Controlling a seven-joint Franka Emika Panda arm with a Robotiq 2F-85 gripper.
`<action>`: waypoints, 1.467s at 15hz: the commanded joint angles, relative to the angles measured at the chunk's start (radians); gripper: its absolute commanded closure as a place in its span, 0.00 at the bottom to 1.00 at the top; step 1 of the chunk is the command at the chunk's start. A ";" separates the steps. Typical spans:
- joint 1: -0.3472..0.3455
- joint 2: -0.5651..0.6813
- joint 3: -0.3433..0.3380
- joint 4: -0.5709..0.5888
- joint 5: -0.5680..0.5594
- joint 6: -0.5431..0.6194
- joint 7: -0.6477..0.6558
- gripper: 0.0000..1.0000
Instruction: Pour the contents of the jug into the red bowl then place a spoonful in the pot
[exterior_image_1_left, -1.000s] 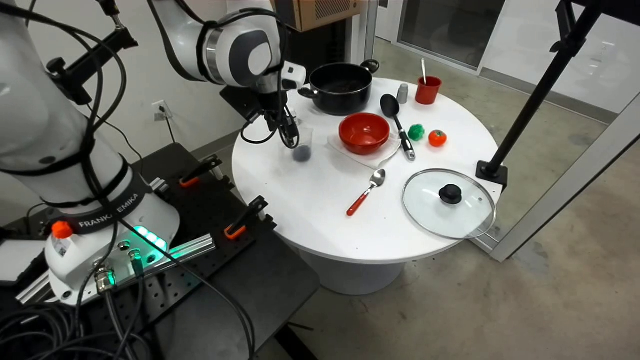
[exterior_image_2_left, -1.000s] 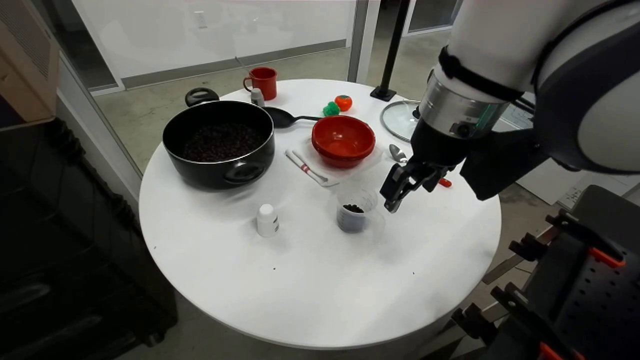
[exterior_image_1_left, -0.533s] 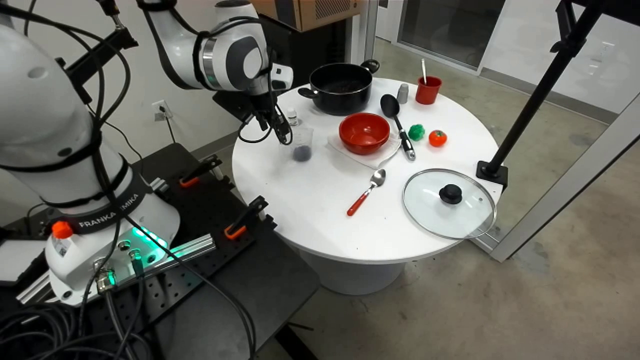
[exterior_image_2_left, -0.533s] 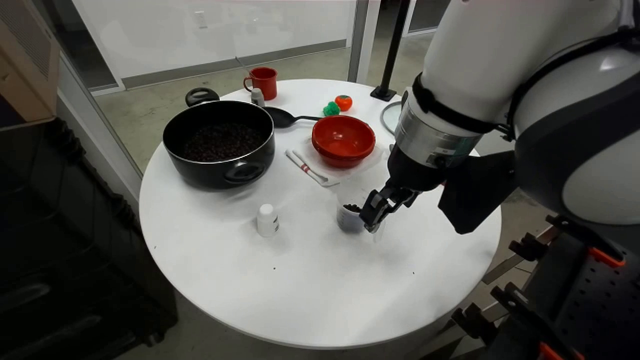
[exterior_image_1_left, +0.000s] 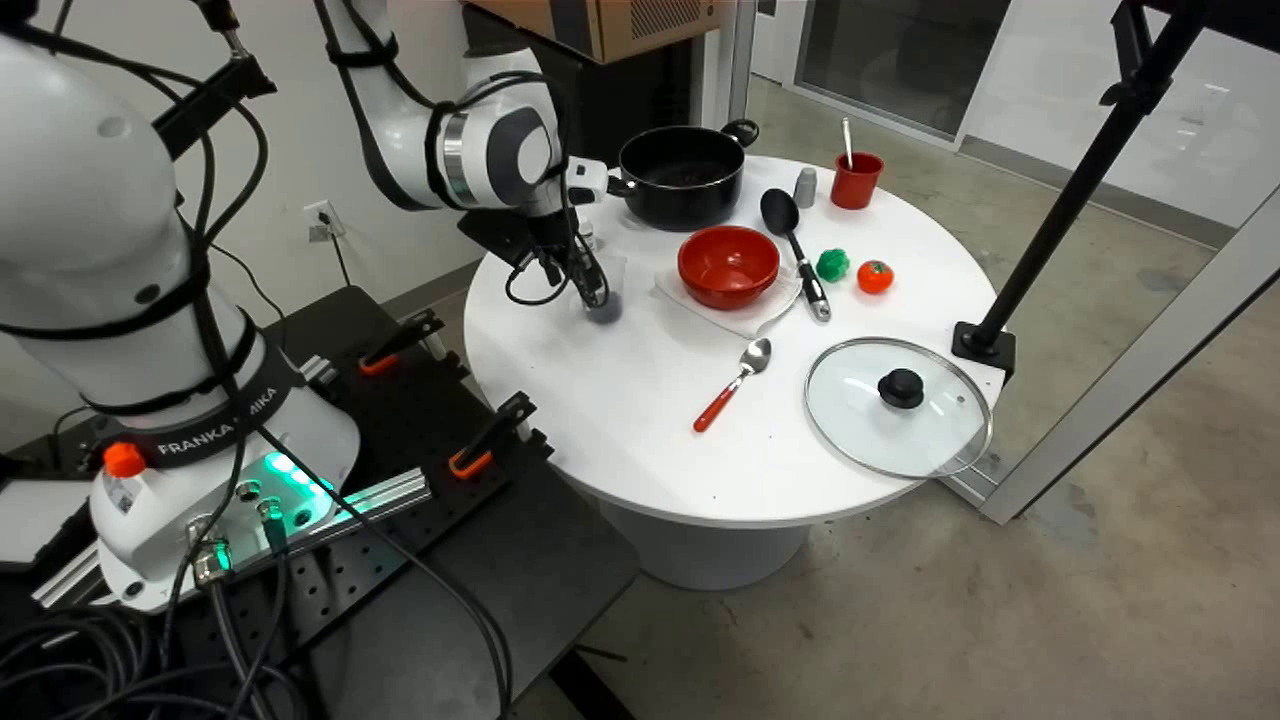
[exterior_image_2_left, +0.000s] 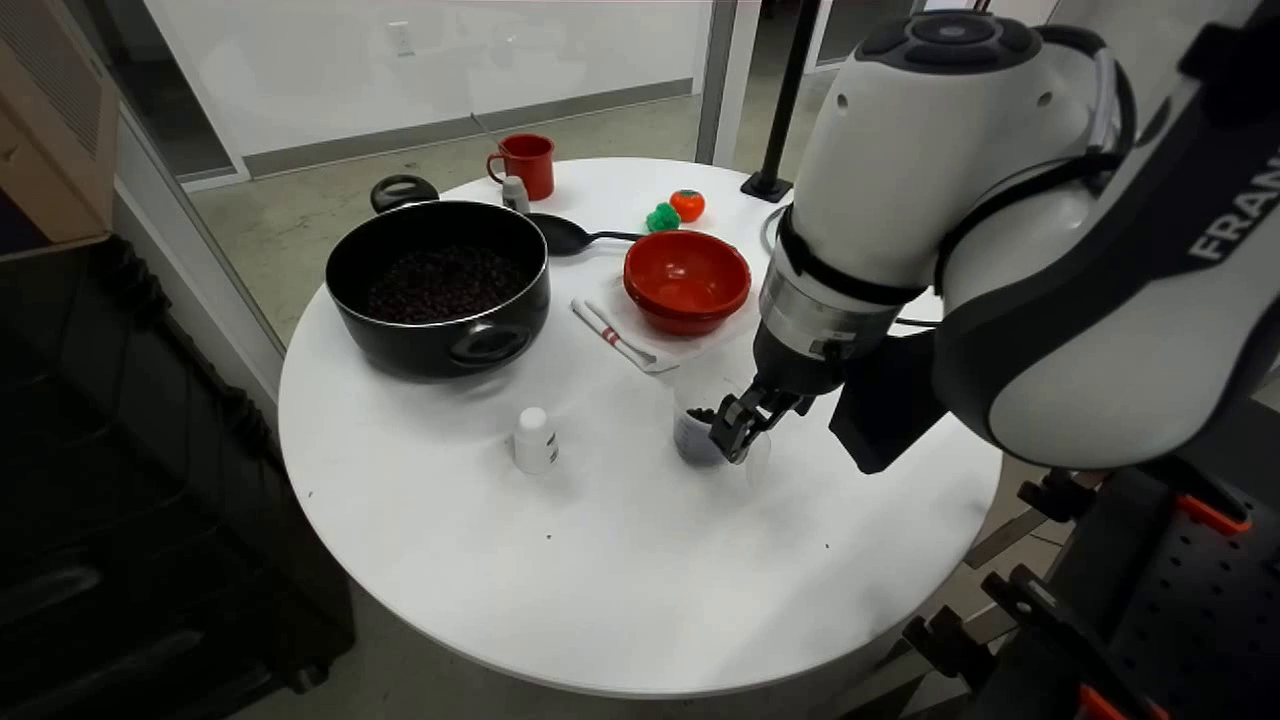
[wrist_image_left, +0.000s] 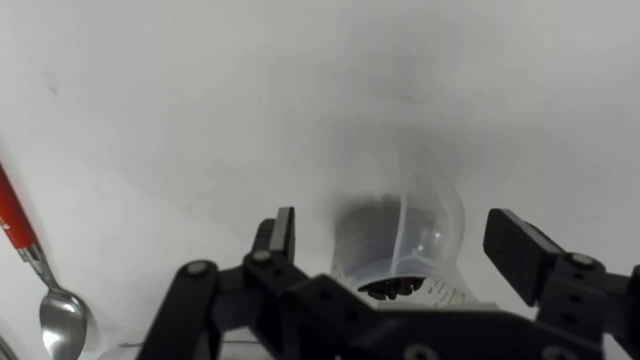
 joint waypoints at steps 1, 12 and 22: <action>0.036 0.056 -0.007 0.026 0.012 0.037 0.020 0.07; 0.002 0.043 0.092 0.029 0.386 0.015 -0.252 1.00; -0.011 0.039 0.087 0.037 0.451 -0.008 -0.322 0.60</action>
